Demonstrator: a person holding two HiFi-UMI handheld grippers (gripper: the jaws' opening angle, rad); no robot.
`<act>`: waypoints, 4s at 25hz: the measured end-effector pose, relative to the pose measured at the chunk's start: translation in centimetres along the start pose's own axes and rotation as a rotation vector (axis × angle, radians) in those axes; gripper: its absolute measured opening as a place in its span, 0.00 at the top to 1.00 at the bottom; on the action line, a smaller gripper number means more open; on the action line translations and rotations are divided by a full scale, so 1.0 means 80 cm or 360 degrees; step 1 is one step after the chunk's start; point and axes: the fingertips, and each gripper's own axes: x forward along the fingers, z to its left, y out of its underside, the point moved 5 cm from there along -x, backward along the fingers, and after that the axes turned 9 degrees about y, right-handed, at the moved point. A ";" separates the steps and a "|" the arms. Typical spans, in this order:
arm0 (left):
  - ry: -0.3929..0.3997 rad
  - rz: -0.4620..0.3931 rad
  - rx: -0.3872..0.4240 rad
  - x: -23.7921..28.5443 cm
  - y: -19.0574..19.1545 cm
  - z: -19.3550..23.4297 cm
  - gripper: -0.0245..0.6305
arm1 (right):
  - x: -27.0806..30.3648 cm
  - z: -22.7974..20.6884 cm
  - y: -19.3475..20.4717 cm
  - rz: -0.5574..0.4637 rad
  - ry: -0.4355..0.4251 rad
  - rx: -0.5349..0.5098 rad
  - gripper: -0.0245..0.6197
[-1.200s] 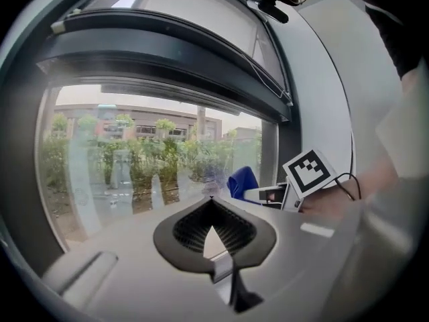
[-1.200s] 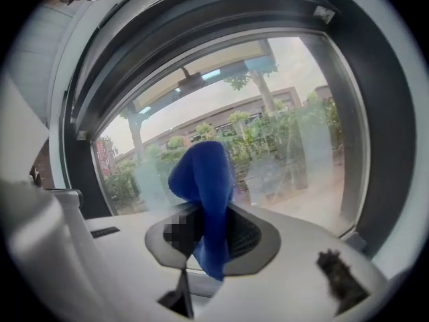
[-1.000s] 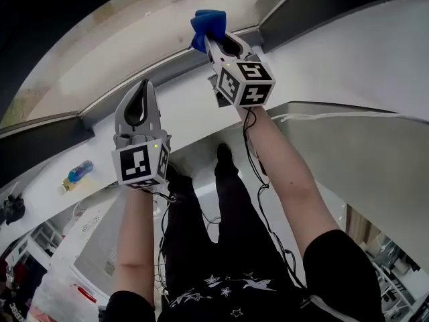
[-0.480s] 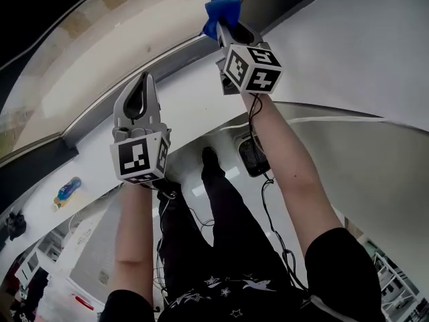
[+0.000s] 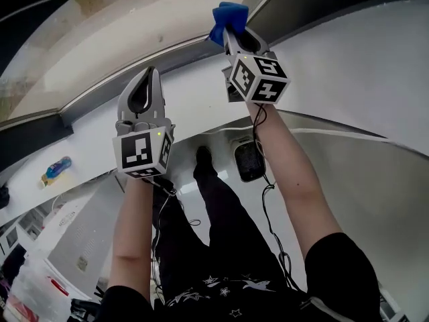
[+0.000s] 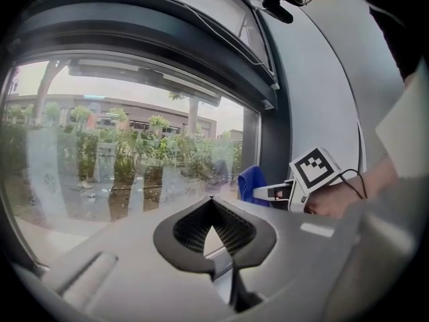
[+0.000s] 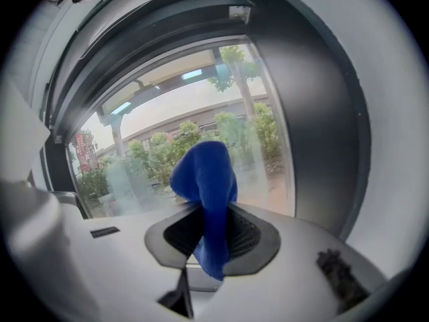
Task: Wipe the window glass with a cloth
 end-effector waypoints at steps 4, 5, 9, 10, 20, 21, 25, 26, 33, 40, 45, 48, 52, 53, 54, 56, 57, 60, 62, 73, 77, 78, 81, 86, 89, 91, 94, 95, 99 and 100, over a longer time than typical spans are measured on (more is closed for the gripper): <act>-0.0127 0.0001 -0.0054 -0.051 0.024 0.044 0.95 | -0.009 0.091 0.033 0.0076 -0.0186 -0.0034 0.84; -0.0165 0.0002 -0.0068 -0.066 0.031 0.058 0.95 | -0.010 0.118 0.043 0.0099 -0.0241 -0.0045 0.84; -0.0367 0.0017 -0.0111 -0.142 0.063 0.134 0.95 | -0.007 0.248 0.095 0.0222 -0.0508 -0.0108 0.84; -0.0423 0.0025 -0.0119 -0.165 0.071 0.157 0.95 | -0.006 0.286 0.109 0.0255 -0.0580 -0.0143 0.84; -0.0685 0.0091 -0.0187 -0.329 0.138 0.335 0.95 | 0.037 0.599 0.216 0.0346 -0.0999 -0.0440 0.84; -0.0694 0.0085 -0.0195 -0.339 0.144 0.346 0.95 | 0.043 0.624 0.225 0.0339 -0.1019 -0.0443 0.84; -0.0703 0.0046 -0.0280 -0.362 0.162 0.375 0.95 | 0.059 0.700 0.257 0.0334 -0.1059 -0.0487 0.84; -0.0701 0.0041 -0.0289 -0.366 0.166 0.380 0.95 | 0.064 0.712 0.263 0.0341 -0.1060 -0.0495 0.84; -0.0634 0.0086 -0.0264 -0.373 0.183 0.400 0.95 | 0.090 0.732 0.279 0.0366 -0.0961 -0.0459 0.84; -0.0667 0.0143 -0.0260 -0.361 0.190 0.395 0.95 | 0.103 0.662 0.271 0.0369 -0.0872 -0.0518 0.84; -0.0633 0.0155 -0.0251 -0.313 0.182 0.357 0.95 | 0.105 0.576 0.253 0.0360 -0.0790 -0.0533 0.84; -0.0559 0.0162 -0.0228 -0.271 0.180 0.322 0.95 | 0.102 0.510 0.244 0.0352 -0.0722 -0.0572 0.84; -0.0453 0.0177 -0.0216 -0.211 0.180 0.275 0.95 | 0.100 0.412 0.237 0.0359 -0.0600 -0.0568 0.84; -0.0429 0.0182 -0.0219 -0.195 0.180 0.263 0.95 | 0.100 0.385 0.235 0.0365 -0.0559 -0.0553 0.84; -0.0411 0.0186 -0.0220 -0.180 0.180 0.251 0.95 | 0.101 0.360 0.233 0.0369 -0.0523 -0.0536 0.84; -0.0381 0.0194 -0.0212 -0.152 0.180 0.228 0.95 | 0.103 0.312 0.228 0.0375 -0.0462 -0.0510 0.84; -0.0362 0.0199 -0.0206 -0.137 0.180 0.216 0.95 | 0.104 0.289 0.226 0.0379 -0.0431 -0.0505 0.84; -0.0284 0.0217 -0.0193 -0.097 0.178 0.179 0.95 | 0.102 0.220 0.221 0.0396 -0.0325 -0.0497 0.84; -0.0234 0.0227 -0.0186 -0.072 0.176 0.157 0.95 | 0.102 0.178 0.215 0.0397 -0.0258 -0.0467 0.84; -0.0028 0.0277 -0.0114 0.046 0.172 0.071 0.95 | 0.109 -0.004 0.195 0.0412 0.0115 -0.0241 0.84; 0.0027 0.0284 -0.0085 0.066 0.168 0.046 0.95 | 0.107 -0.056 0.187 0.0410 0.0232 -0.0183 0.84; 0.0035 0.0291 -0.0075 0.069 0.167 0.043 0.95 | 0.107 -0.067 0.185 0.0410 0.0270 -0.0166 0.84; 0.0047 0.0305 -0.0062 0.068 0.162 0.040 0.95 | 0.105 -0.098 0.179 0.0403 0.0391 -0.0059 0.84; 0.0069 0.0301 -0.0049 0.056 0.156 0.048 0.95 | 0.093 -0.115 0.170 0.0388 0.0534 0.0078 0.84; 0.0067 0.0288 -0.0050 0.042 0.153 0.059 0.95 | 0.082 -0.097 0.168 0.0382 0.0527 0.0059 0.84; 0.0057 0.0277 -0.0057 0.029 0.153 0.069 0.95 | 0.073 -0.076 0.174 0.0403 0.0497 0.0024 0.84; 0.0009 0.0266 -0.0079 -0.003 0.157 0.091 0.95 | 0.063 -0.023 0.180 0.0379 0.0375 0.0008 0.84; -0.0017 0.0268 -0.0087 -0.017 0.160 0.102 0.95 | 0.061 0.002 0.182 0.0362 0.0308 0.0012 0.84; -0.0142 0.0303 -0.0121 -0.086 0.177 0.156 0.95 | 0.053 0.126 0.207 0.0408 0.0041 -0.0011 0.84; -0.0178 0.0314 -0.0130 -0.104 0.183 0.172 0.95 | 0.052 0.161 0.215 0.0435 -0.0032 -0.0023 0.84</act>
